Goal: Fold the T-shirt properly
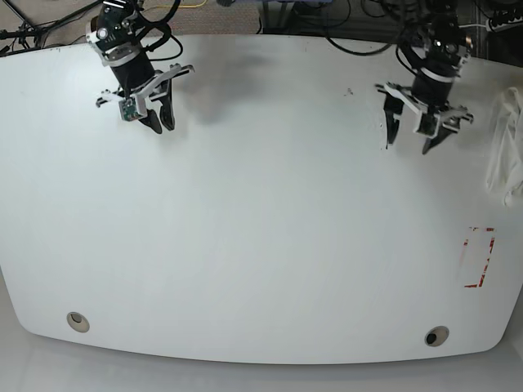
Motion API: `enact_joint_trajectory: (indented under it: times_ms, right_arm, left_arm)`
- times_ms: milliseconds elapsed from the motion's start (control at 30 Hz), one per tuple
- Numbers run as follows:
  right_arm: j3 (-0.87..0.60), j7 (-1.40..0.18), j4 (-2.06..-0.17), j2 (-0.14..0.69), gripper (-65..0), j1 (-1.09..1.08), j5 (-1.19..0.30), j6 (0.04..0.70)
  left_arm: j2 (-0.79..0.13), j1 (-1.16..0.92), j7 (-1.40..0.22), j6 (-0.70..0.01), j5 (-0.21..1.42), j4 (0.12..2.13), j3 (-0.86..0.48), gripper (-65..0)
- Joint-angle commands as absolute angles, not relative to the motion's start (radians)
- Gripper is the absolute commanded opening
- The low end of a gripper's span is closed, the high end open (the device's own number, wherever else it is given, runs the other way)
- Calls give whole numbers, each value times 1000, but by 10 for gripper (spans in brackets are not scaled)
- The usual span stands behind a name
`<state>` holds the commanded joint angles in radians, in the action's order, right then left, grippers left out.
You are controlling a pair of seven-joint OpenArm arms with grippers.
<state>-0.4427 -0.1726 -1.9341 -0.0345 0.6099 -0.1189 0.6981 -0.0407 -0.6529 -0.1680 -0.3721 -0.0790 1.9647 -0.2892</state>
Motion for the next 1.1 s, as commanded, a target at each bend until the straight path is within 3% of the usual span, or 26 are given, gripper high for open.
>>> enact_joint_trajectory:
  times_ms: [200, 533, 667, 900, 1100]
  right_arm:
    - [-444, -96, -1913, -35, -534, 779, -189, 698]
    - [-437, 133, -1712, -41, -534, 1009, -242, 698]
    - [-435, 171, -1606, -42, -534, 1010, -232, 698]
    - [-435, 179, -1345, -35, -534, 940, -228, 698]
    - [-435, 179, -1145, -21, -534, 822, -143, 698]
  left_arm:
    - [31, -865, -170, -371, -81, 1985, -294, -278]
    - [27, -1116, -170, -371, -74, 1920, -286, -278]
    - [10, -1110, -170, -375, -74, 1827, -286, -278]
    - [-99, -955, -171, -374, -74, 1463, -196, -278]
    - [-127, -788, -171, -372, -74, 1165, -162, -278]
